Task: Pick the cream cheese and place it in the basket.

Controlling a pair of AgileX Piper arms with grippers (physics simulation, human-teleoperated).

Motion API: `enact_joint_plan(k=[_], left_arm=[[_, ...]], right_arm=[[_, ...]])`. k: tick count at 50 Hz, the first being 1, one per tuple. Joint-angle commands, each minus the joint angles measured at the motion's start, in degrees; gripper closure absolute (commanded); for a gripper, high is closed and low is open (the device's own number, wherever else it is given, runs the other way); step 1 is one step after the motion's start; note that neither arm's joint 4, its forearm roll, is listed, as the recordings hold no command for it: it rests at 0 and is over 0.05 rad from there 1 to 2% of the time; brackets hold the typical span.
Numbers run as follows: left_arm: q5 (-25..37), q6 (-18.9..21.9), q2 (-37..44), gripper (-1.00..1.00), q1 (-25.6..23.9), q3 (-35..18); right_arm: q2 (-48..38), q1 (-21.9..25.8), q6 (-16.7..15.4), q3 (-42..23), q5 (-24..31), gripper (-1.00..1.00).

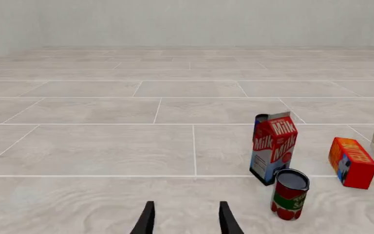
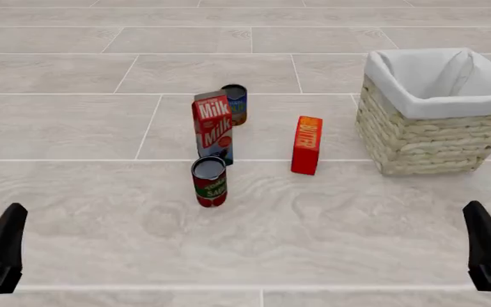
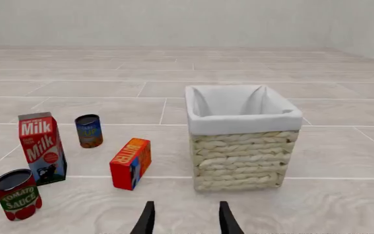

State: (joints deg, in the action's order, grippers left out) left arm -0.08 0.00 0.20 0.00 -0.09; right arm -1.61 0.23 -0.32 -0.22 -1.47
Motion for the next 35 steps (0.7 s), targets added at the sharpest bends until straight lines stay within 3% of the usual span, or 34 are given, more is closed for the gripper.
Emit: enact_joint_plan(k=[1, 23, 29, 32, 35], left_arm=[[-0.05, 0.00, 0.25, -1.00, 0.01, -0.16], [-0.05, 0.00, 0.25, -1.00, 0.01, -0.16], [-0.05, 0.00, 0.25, -1.00, 0.01, -0.16], [-0.05, 0.00, 0.25, -1.00, 0.01, -0.16], [-0.05, 0.00, 0.25, -1.00, 0.01, -0.16]], right_arm=[[1.28, -0.47, -0.60, -1.55, 2.77, -1.00], [1.36, -2.26, -1.54, -12.83, 13.86, -1.00], [-1.48, -3.06, -1.31, -15.00, 14.31, -1.00], [-3.35, -4.23, -3.67, -15.95, 14.81, -1.00], [-5.50, -4.39, -2.90, -16.90, 16.15, -1.00]])
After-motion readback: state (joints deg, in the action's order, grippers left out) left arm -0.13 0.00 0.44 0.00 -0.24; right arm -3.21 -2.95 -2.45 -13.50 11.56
